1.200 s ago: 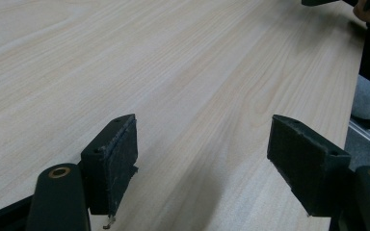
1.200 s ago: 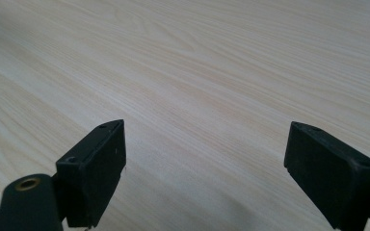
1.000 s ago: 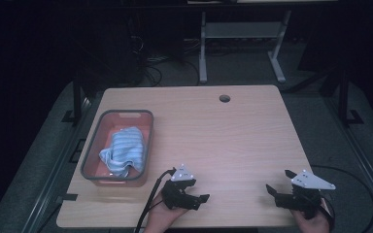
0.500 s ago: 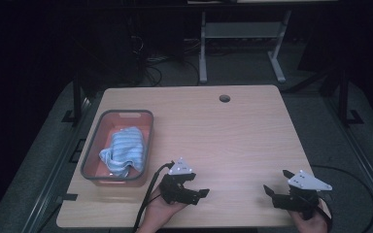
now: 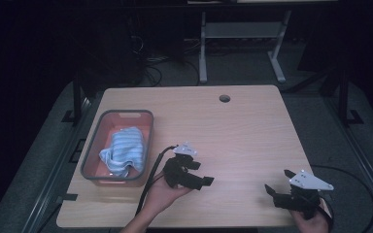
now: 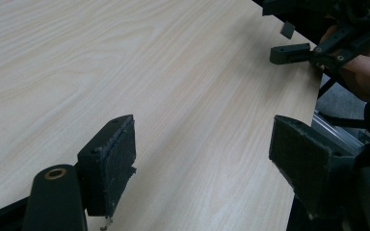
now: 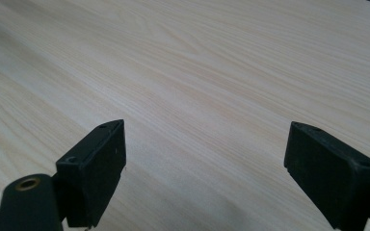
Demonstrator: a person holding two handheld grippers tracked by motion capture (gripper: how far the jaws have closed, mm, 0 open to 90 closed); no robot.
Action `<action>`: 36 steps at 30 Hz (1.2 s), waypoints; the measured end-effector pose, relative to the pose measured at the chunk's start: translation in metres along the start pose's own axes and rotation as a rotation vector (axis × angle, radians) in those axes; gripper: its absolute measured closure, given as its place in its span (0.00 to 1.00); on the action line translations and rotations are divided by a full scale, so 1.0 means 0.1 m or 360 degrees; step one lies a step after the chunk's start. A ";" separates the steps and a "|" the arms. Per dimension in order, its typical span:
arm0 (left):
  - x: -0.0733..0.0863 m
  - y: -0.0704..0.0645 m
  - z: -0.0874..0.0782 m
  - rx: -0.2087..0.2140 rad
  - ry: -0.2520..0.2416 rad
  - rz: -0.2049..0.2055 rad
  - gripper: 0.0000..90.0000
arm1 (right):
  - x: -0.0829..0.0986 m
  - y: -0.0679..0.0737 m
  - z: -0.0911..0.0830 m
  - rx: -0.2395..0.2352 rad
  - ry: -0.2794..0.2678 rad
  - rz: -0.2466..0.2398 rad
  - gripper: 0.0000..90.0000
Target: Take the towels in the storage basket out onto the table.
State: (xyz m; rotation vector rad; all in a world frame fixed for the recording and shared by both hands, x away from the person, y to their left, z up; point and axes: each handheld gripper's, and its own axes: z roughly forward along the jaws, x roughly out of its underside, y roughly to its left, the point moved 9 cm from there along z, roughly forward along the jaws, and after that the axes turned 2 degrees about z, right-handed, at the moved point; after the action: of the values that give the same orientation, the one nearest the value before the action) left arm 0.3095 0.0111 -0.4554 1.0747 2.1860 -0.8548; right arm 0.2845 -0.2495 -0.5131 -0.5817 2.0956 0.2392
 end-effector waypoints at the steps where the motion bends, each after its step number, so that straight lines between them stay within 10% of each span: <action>1: -0.04 0.02 -0.01 0.0001 0.0000 -0.0003 0.25 | 0.00 0.00 -0.01 0.0001 -0.0006 0.0013 0.16; 23: -0.54 0.18 -0.48 -0.0010 -0.0040 -0.0005 0.25 | -0.02 0.00 -0.03 -0.0004 -0.0020 -0.0002 0.16; 36: -0.52 0.55 -0.93 -0.0183 -0.0059 -0.0100 0.25 | -0.03 0.01 -0.03 -0.0005 -0.0020 -0.0001 0.16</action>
State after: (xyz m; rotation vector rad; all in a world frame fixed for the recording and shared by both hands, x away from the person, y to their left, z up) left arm 0.3640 0.0817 -0.3749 0.9318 2.2193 -0.7597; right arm 0.2834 -0.2493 -0.5087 -0.5813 2.0831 0.2453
